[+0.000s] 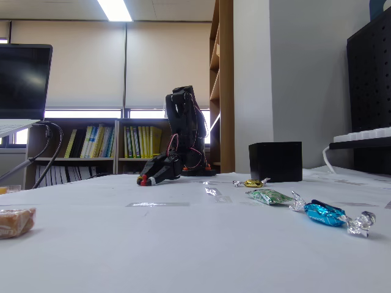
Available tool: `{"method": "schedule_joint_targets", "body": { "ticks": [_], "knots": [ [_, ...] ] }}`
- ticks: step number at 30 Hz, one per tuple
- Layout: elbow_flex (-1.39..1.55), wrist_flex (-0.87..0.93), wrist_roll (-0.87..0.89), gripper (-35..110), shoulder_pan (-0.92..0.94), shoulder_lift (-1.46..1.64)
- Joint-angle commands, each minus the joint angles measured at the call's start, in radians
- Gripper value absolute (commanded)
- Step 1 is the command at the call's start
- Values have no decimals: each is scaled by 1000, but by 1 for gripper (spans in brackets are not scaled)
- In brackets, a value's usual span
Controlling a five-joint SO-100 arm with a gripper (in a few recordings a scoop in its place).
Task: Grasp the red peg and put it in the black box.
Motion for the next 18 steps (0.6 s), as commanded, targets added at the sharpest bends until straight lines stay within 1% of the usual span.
{"method": "schedule_joint_targets", "body": {
  "ticks": [1, 7, 10, 14, 16, 18],
  "knots": [
    [9, -14, -14, 0, 9, 3],
    [28, -5, -57, 0, -3, -37],
    [35, 55, -31, 0, -15, -120],
    [25, 287, 18, 0, -43, -324],
    [28, 437, 51, 0, -63, -448],
    [61, 629, 77, 0, -84, -565]
  ]
}}
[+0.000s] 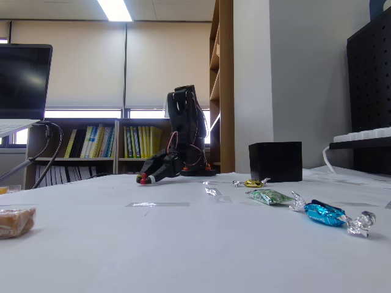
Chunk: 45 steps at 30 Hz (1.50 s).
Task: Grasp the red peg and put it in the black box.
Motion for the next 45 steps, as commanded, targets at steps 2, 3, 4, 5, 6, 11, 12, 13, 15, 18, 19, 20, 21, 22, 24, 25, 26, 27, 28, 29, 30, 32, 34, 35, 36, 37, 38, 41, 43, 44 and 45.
{"method": "schedule_joint_targets", "body": {
  "ticks": [2, 3, 4, 5, 6, 11, 12, 13, 15, 18, 19, 20, 21, 22, 24, 25, 26, 27, 28, 29, 30, 32, 34, 35, 36, 37, 38, 41, 43, 44, 45],
  "knots": [
    [106, 448, 46, 0, -31, -327],
    [129, 540, 55, 0, -35, -368],
    [156, 632, 67, 0, -40, -408],
    [195, 732, 84, 0, -46, -443],
    [242, 844, 103, 0, -51, -482],
    [624, 1539, 233, 0, -77, -526],
    [658, 1595, 250, 0, -84, -535],
    [675, 1631, 270, 0, -94, -555],
    [752, 1758, 305, 0, -112, -565],
    [899, 1977, 364, 0, -144, -561],
    [936, 2023, 390, 0, -156, -560],
    [962, 2060, 410, 0, -169, -560],
    [986, 2100, 430, 0, -184, -560],
    [1006, 2138, 451, 0, -196, -560],
    [1035, 2212, 483, 0, -222, -560],
    [1054, 2253, 500, 0, -233, -557],
    [1072, 2298, 514, 0, -247, -555],
    [1095, 2342, 532, 0, -262, -551],
    [1118, 2379, 557, 0, -281, -545],
    [1138, 2410, 581, 0, -302, -541],
    [1150, 2436, 607, 0, -327, -541],
    [1172, 2477, 658, 0, -382, -540],
    [1181, 2502, 710, 0, -446, -543],
    [1181, 2513, 730, 0, -483, -546],
    [1180, 2519, 753, 0, -520, -549],
    [1178, 2526, 772, 0, -555, -552],
    [1177, 2530, 793, 0, -594, -555],
    [1173, 2530, 856, 0, -701, -561],
    [1173, 2530, 888, 0, -772, -561],
    [1178, 2530, 905, 0, -804, -558],
    [1183, 2530, 920, 0, -834, -555]
  ]
}}
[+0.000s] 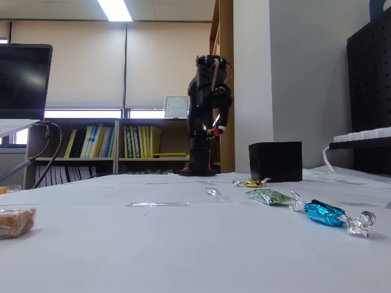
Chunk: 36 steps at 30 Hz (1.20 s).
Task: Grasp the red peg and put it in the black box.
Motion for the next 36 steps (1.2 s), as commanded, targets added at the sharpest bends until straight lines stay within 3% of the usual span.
{"method": "schedule_joint_targets", "body": {
  "ticks": [1, 16, 36],
  "knots": [
    [104, 18, 54, 0, -135, -60],
    [176, -17, 244, 0, -368, 132],
    [212, -123, 284, 0, -419, 222]
  ]
}}
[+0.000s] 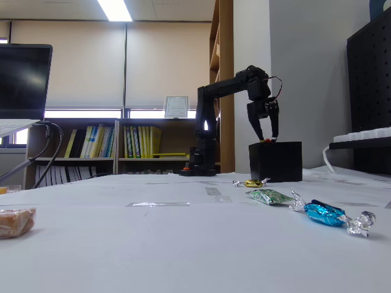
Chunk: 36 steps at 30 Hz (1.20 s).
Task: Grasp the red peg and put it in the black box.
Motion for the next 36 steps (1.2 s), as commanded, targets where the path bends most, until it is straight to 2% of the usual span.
{"method": "schedule_joint_targets", "body": {
  "ticks": [1, 17, 19, 25, 28, 36],
  "knots": [
    [89, -21, -18, 0, -17, -2],
    [156, 20, -55, 0, -12, 3],
    [156, 20, -57, 4, -9, 5],
    [156, 21, -49, 34, -3, 0],
    [158, 25, -54, 43, -2, -2],
    [158, 29, -52, 45, 5, -9]
  ]
}}
